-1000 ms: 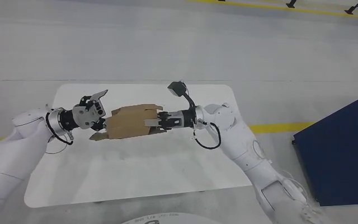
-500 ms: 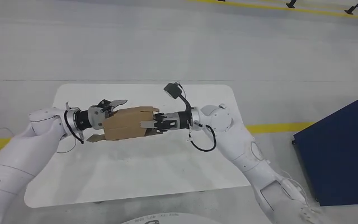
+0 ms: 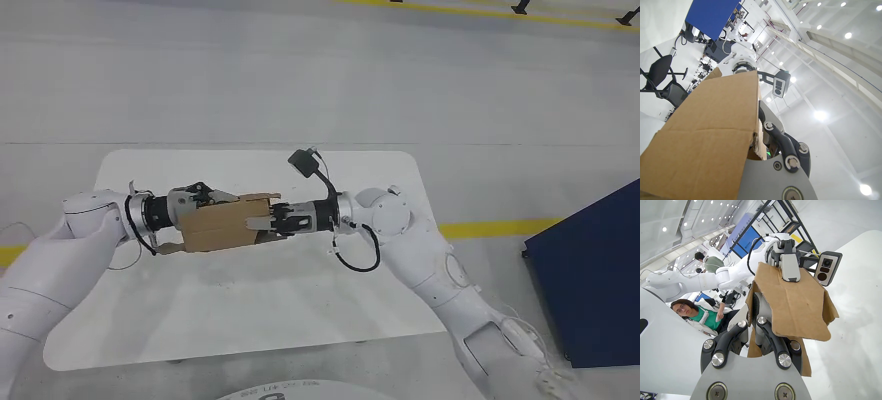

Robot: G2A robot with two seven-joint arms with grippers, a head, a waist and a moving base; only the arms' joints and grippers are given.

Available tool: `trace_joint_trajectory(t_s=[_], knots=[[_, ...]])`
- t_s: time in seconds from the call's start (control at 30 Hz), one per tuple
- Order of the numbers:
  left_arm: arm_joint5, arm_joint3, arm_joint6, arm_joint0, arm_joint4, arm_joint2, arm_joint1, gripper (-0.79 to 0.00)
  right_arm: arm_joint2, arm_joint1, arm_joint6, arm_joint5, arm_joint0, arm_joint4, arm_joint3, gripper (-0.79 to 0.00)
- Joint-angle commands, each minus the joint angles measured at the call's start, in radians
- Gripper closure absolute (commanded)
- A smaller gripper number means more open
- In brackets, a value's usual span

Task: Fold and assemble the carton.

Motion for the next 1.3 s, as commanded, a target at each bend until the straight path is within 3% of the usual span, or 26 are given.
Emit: trace_joint_trajectory(t_s=[0.0,0.03,0.07,0.37,0.67,0.73,0.83,1.0,1.27], knots=[[-0.003,0.006,-0.009,0.0,-0.006,-0.003,-0.002,0.0,-0.002,0.0,0.01,0.01,0.004,-0.004,0.004,-0.234],[-0.005,0.01,-0.019,0.001,-0.015,-0.007,-0.003,0.0,-0.002,0.0,0.004,0.019,0.005,-0.009,0.005,-0.403],[-0.003,0.015,-0.029,0.0,-0.021,-0.009,-0.003,0.0,-0.002,-0.001,-0.003,0.025,0.006,-0.015,0.004,-0.785],[0.047,0.109,-0.113,-0.018,-0.129,-0.046,-0.008,0.0,0.087,0.019,-0.003,-0.055,-0.061,0.05,-0.022,-0.785],[0.18,0.132,0.02,-0.06,-0.526,0.006,0.011,0.0,0.217,0.051,0.034,-0.127,-0.188,0.094,-0.099,-0.785],[0.186,0.153,0.026,-0.079,-0.54,0.019,0.014,0.0,0.229,0.055,0.018,-0.091,-0.199,0.052,-0.108,-0.785],[0.175,0.154,0.015,-0.096,-0.549,0.051,0.013,0.0,0.22,0.052,-0.056,0.043,-0.187,-0.08,-0.123,-0.785],[0.137,0.156,-0.023,-0.121,-0.505,0.12,0.009,0.0,0.131,0.034,-0.131,0.175,-0.134,-0.165,-0.127,-0.785],[0.095,0.181,-0.065,-0.158,-0.473,0.206,0.01,0.0,0.038,0.009,-0.171,0.245,-0.053,-0.194,-0.077,-0.785]])
